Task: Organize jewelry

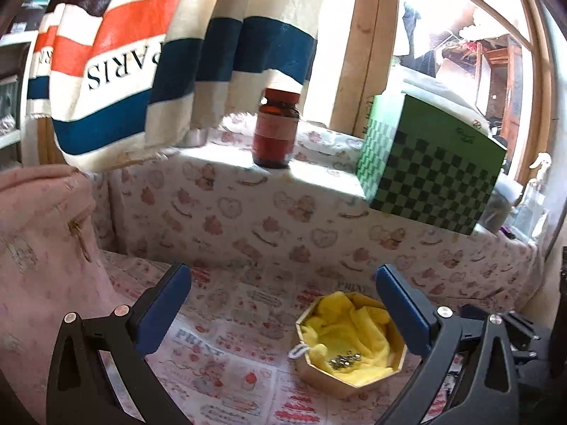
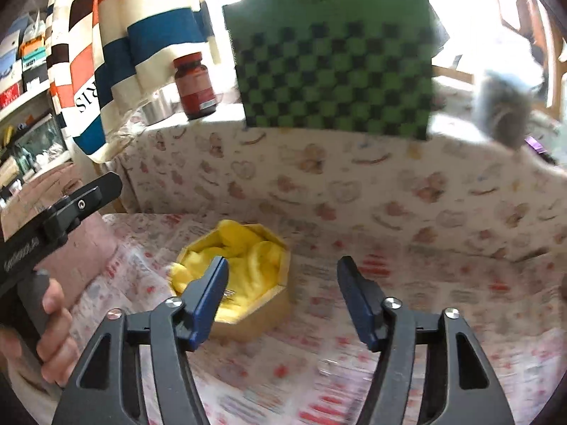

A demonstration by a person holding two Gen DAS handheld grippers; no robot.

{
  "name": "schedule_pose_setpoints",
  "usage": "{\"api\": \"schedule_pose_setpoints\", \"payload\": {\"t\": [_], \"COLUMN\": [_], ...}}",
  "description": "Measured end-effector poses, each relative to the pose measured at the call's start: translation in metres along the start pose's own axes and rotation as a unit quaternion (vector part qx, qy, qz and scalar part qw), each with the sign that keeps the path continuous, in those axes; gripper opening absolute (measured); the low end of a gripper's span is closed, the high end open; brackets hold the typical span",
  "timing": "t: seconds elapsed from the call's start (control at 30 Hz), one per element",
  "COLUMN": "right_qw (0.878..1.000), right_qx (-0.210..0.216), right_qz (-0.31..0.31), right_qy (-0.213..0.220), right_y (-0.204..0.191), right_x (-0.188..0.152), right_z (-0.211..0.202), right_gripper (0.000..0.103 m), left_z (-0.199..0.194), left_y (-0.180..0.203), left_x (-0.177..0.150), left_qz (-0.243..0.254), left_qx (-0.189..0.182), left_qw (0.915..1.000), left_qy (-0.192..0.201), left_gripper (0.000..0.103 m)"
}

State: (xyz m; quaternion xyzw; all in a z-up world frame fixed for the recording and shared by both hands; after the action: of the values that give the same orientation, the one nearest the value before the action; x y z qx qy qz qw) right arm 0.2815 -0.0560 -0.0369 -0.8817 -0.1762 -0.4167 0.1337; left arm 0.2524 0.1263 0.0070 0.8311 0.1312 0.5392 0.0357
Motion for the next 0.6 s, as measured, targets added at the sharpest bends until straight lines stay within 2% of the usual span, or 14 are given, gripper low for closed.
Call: {"api": "schedule_pose_setpoints", "payload": {"t": [0.17,0.3,0.37,0.47,0.57,0.6], "right_qw": [0.998,0.997,0.996,0.996,0.996,0.996], "right_qx": [-0.050,-0.066,-0.073,-0.072,-0.065,-0.067], "right_qz": [0.005,0.027,0.033,0.045,0.055,0.058], "right_qy": [0.025,0.032,0.034,0.036,0.036,0.029], "right_y": [0.044,0.075,0.086,0.097,0.100,0.099], "right_x": [-0.006,-0.018,-0.026,-0.036,-0.043,-0.046], "right_z": [-0.037,-0.062,-0.069,-0.073,-0.066,-0.061], "right_gripper": [0.084,0.085,0.085,0.085,0.085,0.085], "left_z": [-0.001,-0.004,-0.008,-0.018,-0.023,-0.023], "left_y": [0.017,0.041,0.057,0.072,0.073,0.074], "left_x": [-0.007,-0.021,-0.027,-0.030,-0.034,-0.035], "left_qz": [0.023,0.018,0.046,0.097,0.102,0.102], "left_qx": [-0.007,-0.040,-0.052,-0.016,0.025,0.027], "left_qw": [0.9997,0.9990,0.9975,0.9949,0.9930,0.9929], "left_qy": [-0.001,-0.010,-0.011,0.026,0.054,0.055], "left_gripper": [0.103,0.103,0.103,0.103,0.103,0.103]}}
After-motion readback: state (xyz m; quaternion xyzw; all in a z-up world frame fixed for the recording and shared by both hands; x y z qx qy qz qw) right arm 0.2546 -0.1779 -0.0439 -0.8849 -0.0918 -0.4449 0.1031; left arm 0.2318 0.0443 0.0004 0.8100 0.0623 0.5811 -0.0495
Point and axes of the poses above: each gripper's, at about its wrist camera, not at the fingertips, and z roughly the way its jaws point, y to its right, x to its top, the point moved 10 cm from there along z, roughly the way its jaws point, and after that the axes turned 1 degree about x, right-handed, at the moved point
